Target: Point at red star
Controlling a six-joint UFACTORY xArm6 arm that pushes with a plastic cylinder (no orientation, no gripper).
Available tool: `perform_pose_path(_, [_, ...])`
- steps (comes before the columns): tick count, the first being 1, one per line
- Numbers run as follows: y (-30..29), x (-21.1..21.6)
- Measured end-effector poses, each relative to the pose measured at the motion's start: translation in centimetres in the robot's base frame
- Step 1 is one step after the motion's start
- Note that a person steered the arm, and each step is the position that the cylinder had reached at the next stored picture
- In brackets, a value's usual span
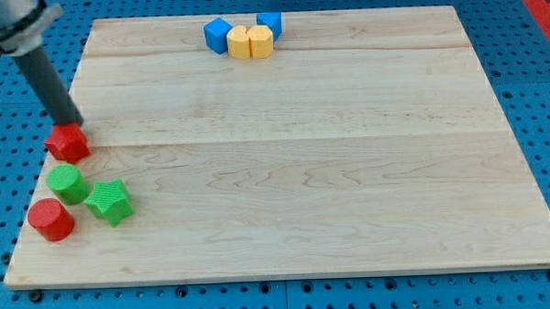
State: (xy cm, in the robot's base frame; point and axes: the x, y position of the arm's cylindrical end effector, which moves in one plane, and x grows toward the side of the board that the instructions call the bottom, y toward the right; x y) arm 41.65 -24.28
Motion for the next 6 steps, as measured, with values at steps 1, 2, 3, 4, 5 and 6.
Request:
perform_pose_path(1, [5.3,0.1])
perform_pose_path(2, [5.4,0.0])
perform_pose_path(3, [4.2,-1.8])
perform_pose_path(4, [3.9,-2.6])
perform_pose_path(5, [3.9,-3.4])
perform_pose_path(6, [1.4,-2.7])
